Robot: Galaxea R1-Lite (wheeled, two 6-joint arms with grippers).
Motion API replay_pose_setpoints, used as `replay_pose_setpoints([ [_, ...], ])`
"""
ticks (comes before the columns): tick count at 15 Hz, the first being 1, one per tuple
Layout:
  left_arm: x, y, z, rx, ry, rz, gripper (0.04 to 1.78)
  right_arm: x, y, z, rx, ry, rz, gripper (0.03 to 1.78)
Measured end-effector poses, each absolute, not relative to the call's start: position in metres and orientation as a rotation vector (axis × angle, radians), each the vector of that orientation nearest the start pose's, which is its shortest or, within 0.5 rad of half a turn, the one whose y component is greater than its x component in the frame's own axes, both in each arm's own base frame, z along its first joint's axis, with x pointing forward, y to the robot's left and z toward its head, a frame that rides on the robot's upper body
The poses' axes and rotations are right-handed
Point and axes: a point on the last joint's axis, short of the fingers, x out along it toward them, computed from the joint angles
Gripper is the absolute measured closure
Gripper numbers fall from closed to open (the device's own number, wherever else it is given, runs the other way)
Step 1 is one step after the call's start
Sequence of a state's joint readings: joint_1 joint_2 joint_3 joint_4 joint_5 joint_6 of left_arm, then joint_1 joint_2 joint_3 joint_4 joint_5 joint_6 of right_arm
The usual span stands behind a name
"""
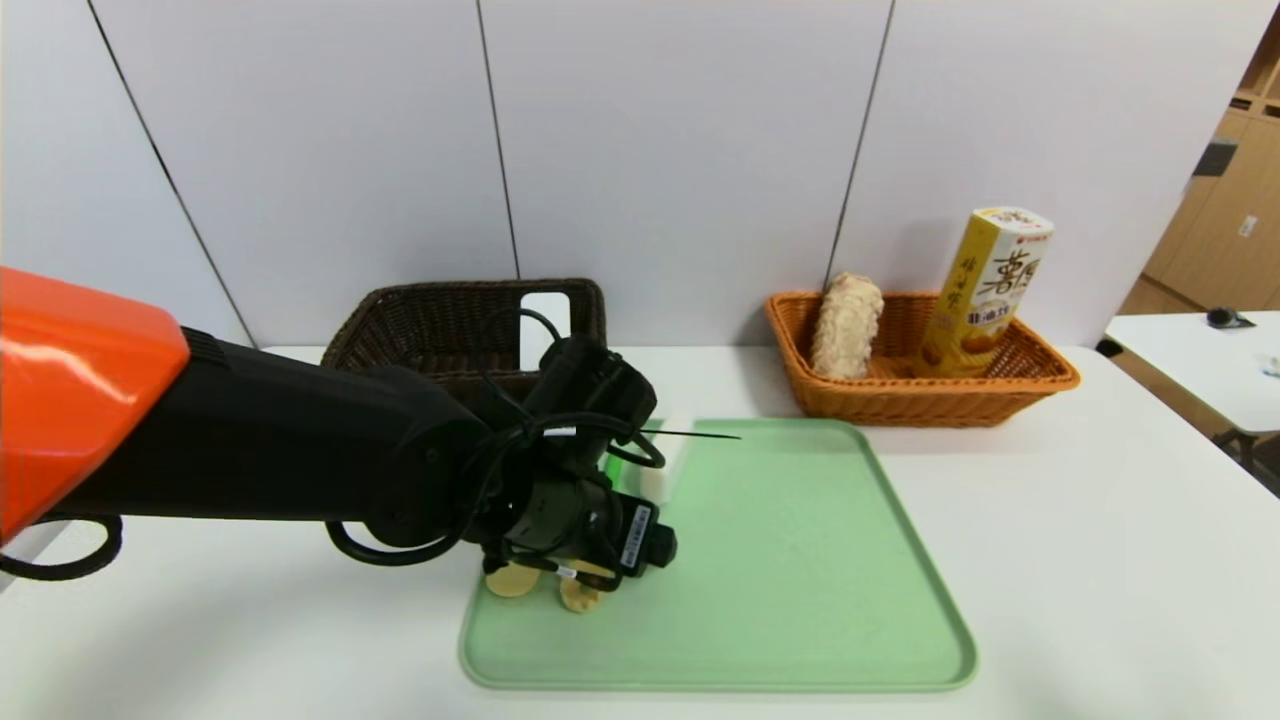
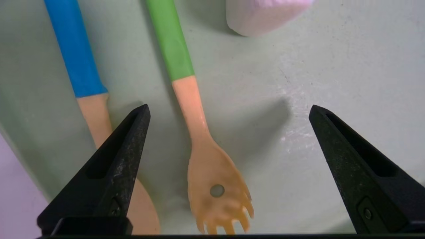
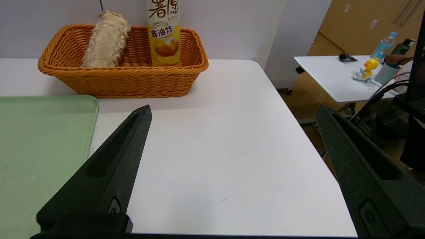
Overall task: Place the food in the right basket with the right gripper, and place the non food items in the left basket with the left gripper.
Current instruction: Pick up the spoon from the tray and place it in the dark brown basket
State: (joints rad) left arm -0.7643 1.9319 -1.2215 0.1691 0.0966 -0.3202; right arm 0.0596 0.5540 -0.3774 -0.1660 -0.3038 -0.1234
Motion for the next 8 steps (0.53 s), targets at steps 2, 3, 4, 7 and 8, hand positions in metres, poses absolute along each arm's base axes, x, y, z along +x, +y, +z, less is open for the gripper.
replay_pose_setpoints([
  [2,0.257,-0.246,0.141,0.084,0.895,-0.488,0.13,0.032,-0.005,0.200,-0.124,0.027,-0.243,0.12],
  [3,0.258,-0.248,0.140,0.081,0.889,-0.490,0.13,0.032,-0.005,0.200,-0.125,0.027,-0.243,0.12],
  [4,0.259,-0.249,0.138,0.074,0.874,-0.493,0.13,0.032,-0.005,0.200,-0.124,0.026,-0.243,0.12],
  [7,0.263,-0.252,0.133,0.059,0.823,-0.508,0.49,0.032,-0.005,0.199,-0.123,0.029,-0.243,0.12],
  [8,0.263,-0.251,0.131,0.061,0.824,-0.504,0.63,0.031,-0.005,0.198,-0.124,0.030,-0.243,0.12],
])
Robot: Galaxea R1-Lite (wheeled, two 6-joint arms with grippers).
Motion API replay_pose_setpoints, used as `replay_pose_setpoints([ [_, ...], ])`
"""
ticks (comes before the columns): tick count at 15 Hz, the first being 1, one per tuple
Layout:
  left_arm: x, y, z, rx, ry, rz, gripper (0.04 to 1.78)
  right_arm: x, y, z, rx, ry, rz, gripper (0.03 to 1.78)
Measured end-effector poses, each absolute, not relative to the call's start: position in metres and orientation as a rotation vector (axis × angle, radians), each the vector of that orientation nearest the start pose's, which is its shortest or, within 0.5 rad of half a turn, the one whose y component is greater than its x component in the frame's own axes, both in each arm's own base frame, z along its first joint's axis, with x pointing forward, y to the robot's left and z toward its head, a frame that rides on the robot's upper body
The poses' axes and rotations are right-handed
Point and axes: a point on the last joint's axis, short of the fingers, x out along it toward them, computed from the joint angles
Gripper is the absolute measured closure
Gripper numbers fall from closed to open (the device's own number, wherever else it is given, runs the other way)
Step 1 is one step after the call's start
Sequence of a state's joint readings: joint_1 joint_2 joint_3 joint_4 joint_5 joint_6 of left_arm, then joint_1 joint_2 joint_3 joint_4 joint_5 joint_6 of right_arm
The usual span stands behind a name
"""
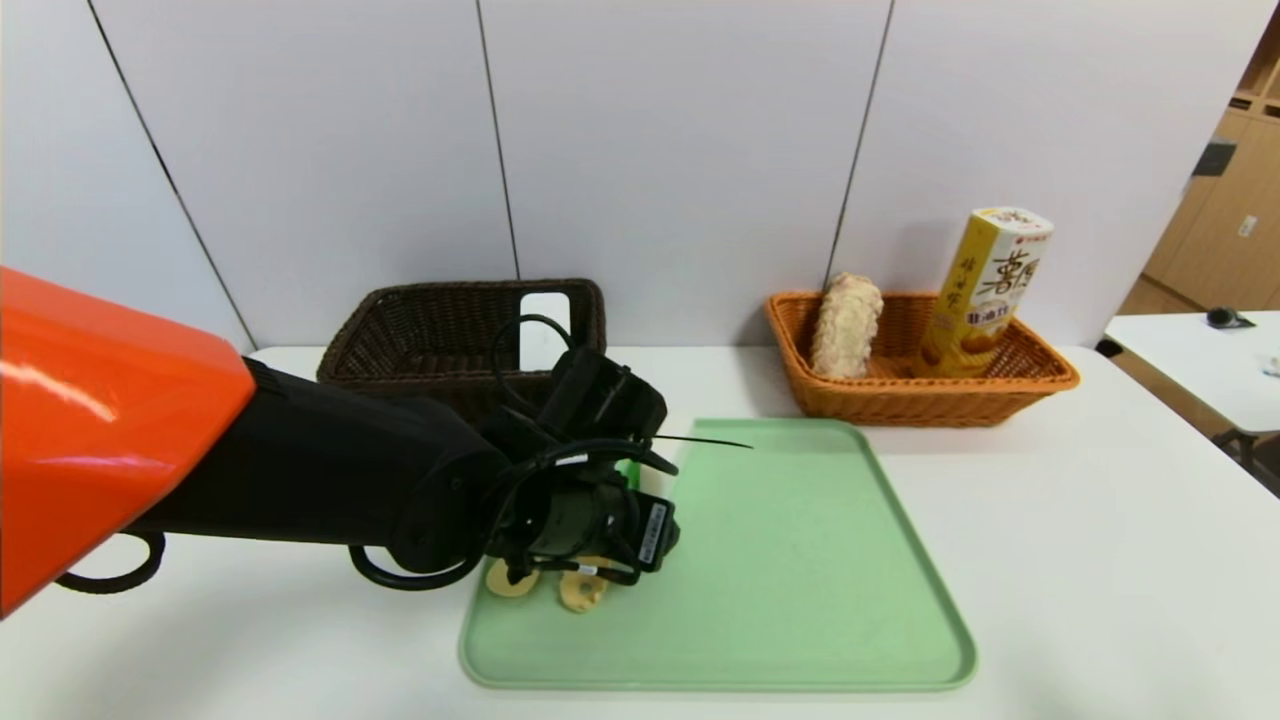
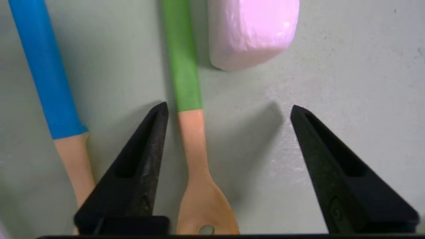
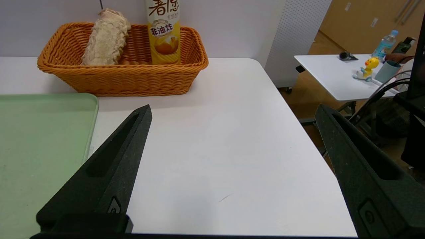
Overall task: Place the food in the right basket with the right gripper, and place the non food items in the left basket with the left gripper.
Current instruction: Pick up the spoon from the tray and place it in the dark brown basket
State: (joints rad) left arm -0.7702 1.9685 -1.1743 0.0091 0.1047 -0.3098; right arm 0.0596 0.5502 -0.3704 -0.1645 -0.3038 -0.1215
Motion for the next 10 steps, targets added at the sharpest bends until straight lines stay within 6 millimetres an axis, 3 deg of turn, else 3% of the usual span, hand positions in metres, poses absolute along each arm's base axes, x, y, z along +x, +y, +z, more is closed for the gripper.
replay_pose_setpoints([
  [4,0.2615,-0.2491,0.1291,0.074,0.826,-0.477,1.04,0.0312,-0.0049,0.1993,-0.123,0.026,-0.243,0.12],
  [5,0.2608,-0.2479,0.1286,0.077,0.829,-0.473,1.34,0.0312,-0.0049,0.1997,-0.123,0.025,-0.243,0.12],
  [6,0.2598,-0.2469,0.1286,0.079,0.831,-0.472,1.77,0.0311,-0.0049,0.1999,-0.123,0.024,-0.243,0.12],
  [10,0.2563,-0.2431,0.1298,0.090,0.832,-0.471,1.77,0.0311,-0.0049,0.2009,-0.122,0.021,-0.243,0.12],
])
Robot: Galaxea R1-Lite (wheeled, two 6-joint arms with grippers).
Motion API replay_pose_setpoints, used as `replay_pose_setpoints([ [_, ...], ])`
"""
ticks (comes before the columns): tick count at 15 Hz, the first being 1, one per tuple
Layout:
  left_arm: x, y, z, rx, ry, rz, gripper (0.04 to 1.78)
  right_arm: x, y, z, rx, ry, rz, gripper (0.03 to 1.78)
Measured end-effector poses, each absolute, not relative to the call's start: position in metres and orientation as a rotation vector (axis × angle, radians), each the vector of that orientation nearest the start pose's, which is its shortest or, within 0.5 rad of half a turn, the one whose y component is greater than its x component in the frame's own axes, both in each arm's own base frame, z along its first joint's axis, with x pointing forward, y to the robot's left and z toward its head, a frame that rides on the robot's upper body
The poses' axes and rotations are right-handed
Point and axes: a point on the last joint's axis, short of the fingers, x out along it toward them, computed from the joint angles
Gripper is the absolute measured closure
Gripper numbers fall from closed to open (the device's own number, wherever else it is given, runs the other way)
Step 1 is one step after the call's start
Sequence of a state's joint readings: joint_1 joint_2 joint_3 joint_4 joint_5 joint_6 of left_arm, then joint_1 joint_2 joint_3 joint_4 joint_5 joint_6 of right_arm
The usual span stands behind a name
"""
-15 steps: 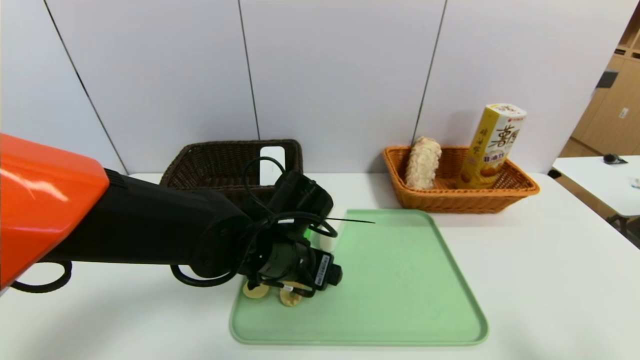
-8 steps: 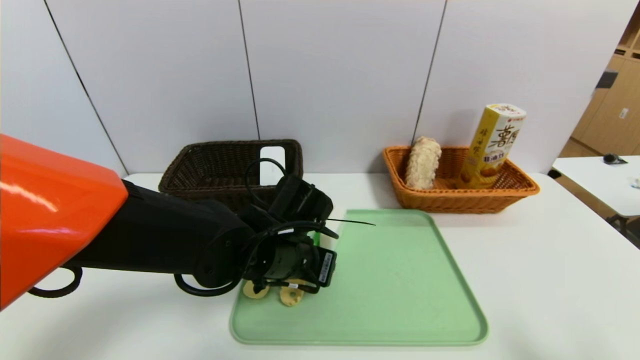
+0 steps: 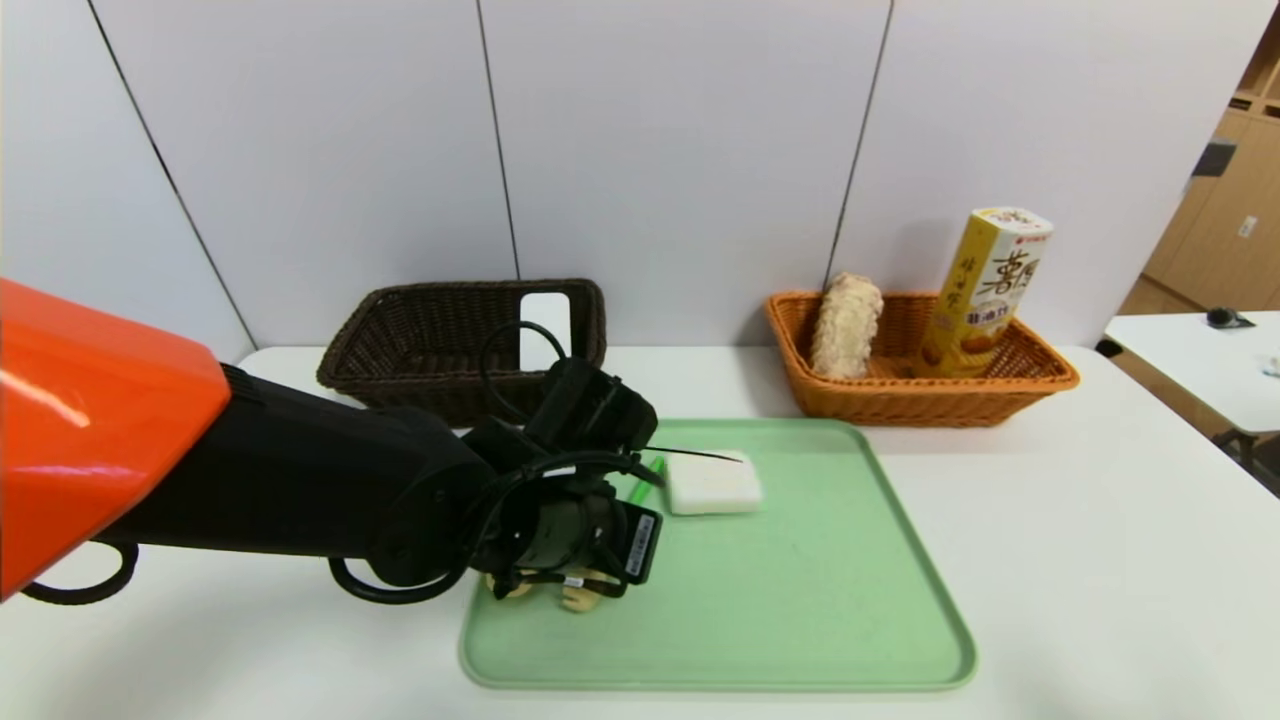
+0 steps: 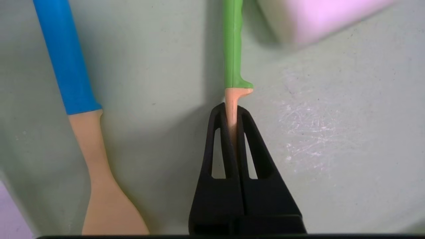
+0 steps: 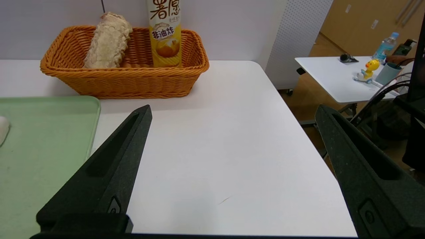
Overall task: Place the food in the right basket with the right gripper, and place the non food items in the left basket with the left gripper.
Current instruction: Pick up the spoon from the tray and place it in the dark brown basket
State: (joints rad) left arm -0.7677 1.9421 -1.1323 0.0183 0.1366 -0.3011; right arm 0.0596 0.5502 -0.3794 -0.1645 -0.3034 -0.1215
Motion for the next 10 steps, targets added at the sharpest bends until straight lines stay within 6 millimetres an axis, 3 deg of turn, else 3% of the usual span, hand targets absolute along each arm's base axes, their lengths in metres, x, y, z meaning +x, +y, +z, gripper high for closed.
replay_pose_setpoints([
  [6,0.253,-0.236,0.151,0.076,0.772,-0.484,1.77,0.031,-0.005,0.202,-0.122,0.019,-0.244,0.12],
  [10,0.253,-0.228,0.208,0.015,0.561,-0.507,1.77,0.031,-0.005,0.200,-0.123,0.025,-0.243,0.12],
])
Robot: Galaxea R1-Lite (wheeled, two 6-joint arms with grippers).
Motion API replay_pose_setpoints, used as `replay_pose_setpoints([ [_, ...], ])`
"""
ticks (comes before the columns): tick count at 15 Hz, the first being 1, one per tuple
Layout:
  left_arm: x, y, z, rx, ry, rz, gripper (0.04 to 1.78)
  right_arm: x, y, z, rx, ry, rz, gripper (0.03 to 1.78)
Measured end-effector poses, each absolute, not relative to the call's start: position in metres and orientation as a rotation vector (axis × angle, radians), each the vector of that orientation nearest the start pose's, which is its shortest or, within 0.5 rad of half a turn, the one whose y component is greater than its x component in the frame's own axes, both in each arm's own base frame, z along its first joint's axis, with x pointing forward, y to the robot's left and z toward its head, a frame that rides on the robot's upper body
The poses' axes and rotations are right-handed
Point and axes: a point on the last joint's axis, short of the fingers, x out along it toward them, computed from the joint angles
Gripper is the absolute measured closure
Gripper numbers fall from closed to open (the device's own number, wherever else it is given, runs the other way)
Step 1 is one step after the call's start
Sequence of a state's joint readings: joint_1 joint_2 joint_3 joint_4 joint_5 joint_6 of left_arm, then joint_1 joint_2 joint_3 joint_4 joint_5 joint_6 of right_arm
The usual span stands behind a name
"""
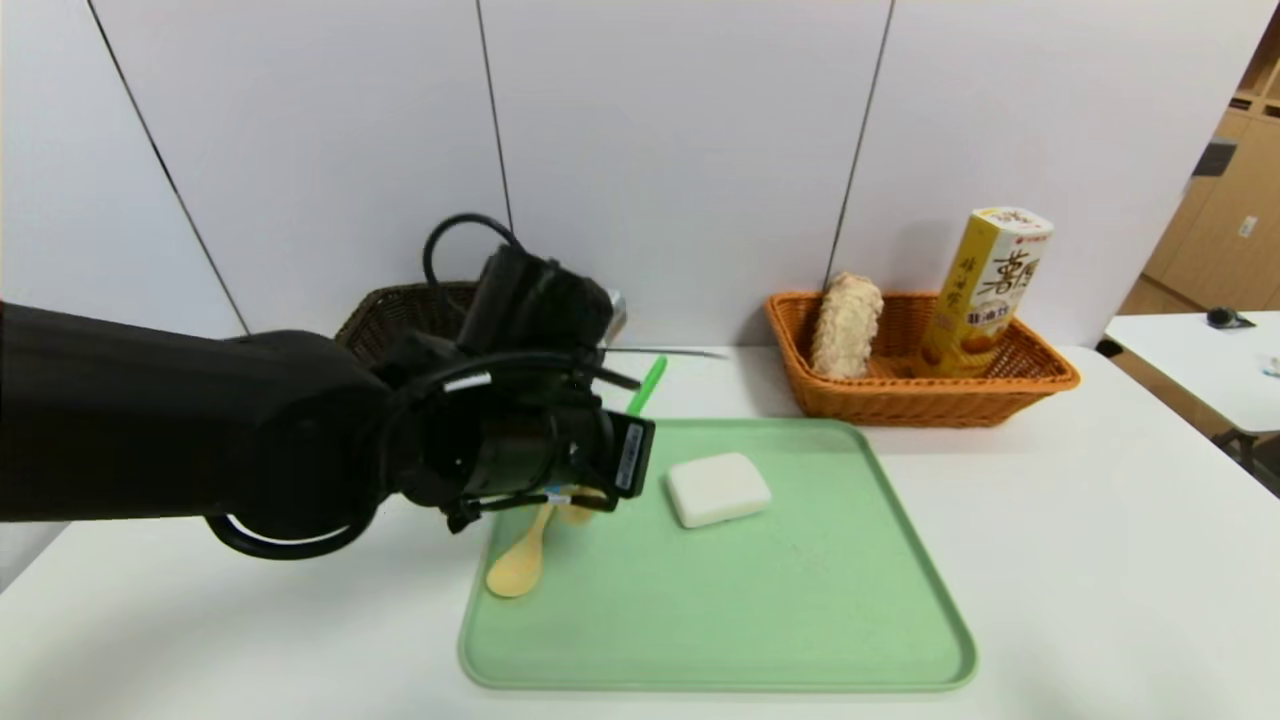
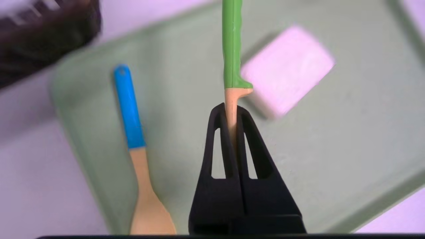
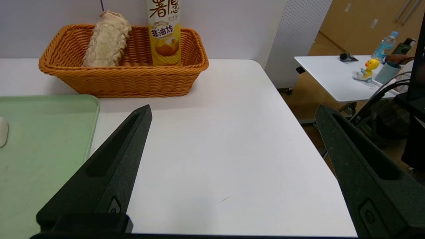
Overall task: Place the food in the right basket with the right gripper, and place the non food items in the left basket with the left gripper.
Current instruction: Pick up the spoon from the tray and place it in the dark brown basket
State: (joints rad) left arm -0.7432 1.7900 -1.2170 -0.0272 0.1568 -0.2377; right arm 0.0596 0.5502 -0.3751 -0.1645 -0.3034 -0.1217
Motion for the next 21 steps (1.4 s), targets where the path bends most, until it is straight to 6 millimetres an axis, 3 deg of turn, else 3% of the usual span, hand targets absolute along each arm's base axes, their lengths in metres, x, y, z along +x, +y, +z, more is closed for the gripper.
replay_pose_setpoints([
  [3,0.281,-0.198,0.243,0.014,0.331,-0.431,1.77,0.031,-0.005,0.199,-0.124,0.029,-0.243,0.12],
  [6,0.329,-0.153,0.254,0.106,0.106,-0.281,1.77,0.032,-0.005,0.198,-0.124,0.033,-0.243,0.12],
  [9,0.378,-0.112,0.241,0.132,0.035,-0.143,1.77,0.032,-0.005,0.196,-0.126,0.044,-0.242,0.12],
  [12,0.411,-0.088,0.217,0.145,0.095,-0.070,1.77,0.031,-0.005,0.196,-0.127,0.050,-0.241,0.12],
  [17,0.424,-0.082,0.187,0.166,0.187,-0.012,1.77,0.031,-0.005,0.196,-0.128,0.050,-0.242,0.12],
  [21,0.424,-0.079,0.182,0.155,0.209,0.019,1.16,0.032,-0.005,0.194,-0.128,0.055,-0.241,0.12],
])
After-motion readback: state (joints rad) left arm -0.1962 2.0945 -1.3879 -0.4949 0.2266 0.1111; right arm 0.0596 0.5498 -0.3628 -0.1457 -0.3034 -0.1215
